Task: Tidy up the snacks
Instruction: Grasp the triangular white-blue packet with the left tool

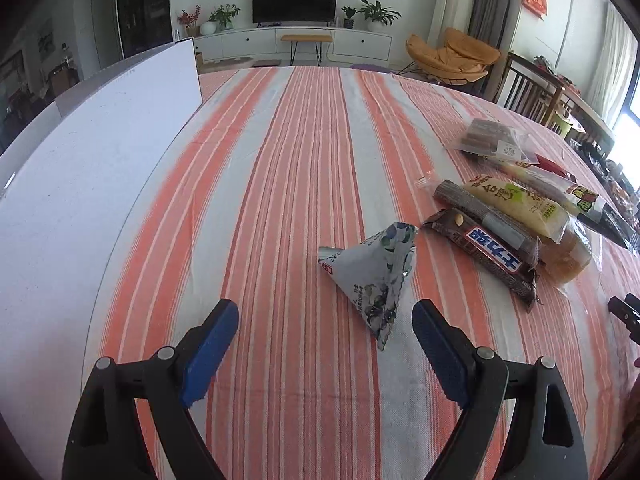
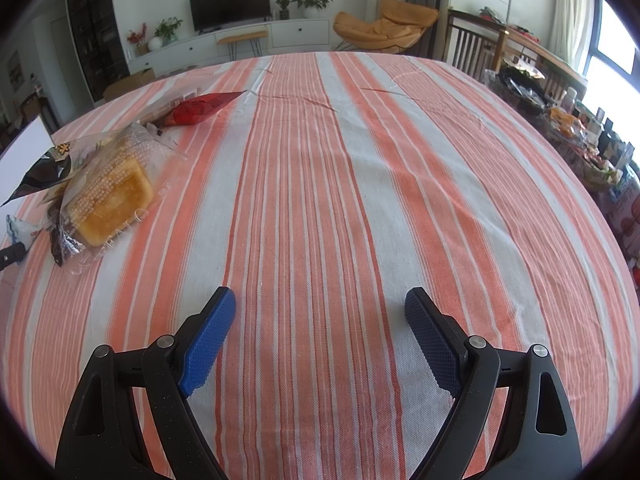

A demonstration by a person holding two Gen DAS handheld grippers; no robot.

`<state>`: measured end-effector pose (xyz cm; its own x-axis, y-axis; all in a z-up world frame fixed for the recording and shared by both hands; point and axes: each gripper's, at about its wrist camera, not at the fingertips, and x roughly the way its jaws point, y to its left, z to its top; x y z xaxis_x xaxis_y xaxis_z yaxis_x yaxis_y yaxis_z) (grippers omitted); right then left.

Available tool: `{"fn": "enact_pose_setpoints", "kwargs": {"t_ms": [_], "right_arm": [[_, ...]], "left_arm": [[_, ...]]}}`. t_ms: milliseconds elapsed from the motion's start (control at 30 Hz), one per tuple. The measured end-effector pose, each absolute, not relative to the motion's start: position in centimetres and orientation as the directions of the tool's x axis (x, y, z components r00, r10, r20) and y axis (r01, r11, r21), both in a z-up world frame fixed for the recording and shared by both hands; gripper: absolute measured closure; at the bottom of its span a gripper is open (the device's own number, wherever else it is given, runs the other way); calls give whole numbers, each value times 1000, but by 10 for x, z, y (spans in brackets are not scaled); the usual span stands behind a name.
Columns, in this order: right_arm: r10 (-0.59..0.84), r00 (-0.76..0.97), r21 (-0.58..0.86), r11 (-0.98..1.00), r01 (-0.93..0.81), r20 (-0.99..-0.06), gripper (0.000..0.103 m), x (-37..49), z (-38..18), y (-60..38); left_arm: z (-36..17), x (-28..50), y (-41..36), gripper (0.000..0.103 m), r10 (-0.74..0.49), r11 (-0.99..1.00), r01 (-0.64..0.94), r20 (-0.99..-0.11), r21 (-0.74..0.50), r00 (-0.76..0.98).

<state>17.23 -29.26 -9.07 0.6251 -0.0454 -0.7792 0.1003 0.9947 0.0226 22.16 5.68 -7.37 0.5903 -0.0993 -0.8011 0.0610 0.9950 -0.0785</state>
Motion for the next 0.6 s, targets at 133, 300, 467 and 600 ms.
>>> {"fn": "enact_pose_setpoints", "kwargs": {"t_ms": [133, 300, 467, 600], "right_arm": [[-41, 626, 26, 995, 97, -779, 14, 172, -91, -291], [-37, 626, 24, 996, 88, -779, 14, 174, -91, -289], [34, 654, 67, 997, 25, -756, 17, 163, -85, -282], [409, 557, 269, 909, -318, -723, 17, 139, -69, -218]], "left_arm": [[-72, 230, 37, 14, -125, 987, 157, -794, -37, 595], [-70, 250, 17, 19, -153, 972, 235, -783, -9, 603], [-66, 232, 19, 52, -146, 968, 250, -788, 10, 599], [-62, 204, 40, 52, -151, 977, 211, -796, -30, 587]]}}
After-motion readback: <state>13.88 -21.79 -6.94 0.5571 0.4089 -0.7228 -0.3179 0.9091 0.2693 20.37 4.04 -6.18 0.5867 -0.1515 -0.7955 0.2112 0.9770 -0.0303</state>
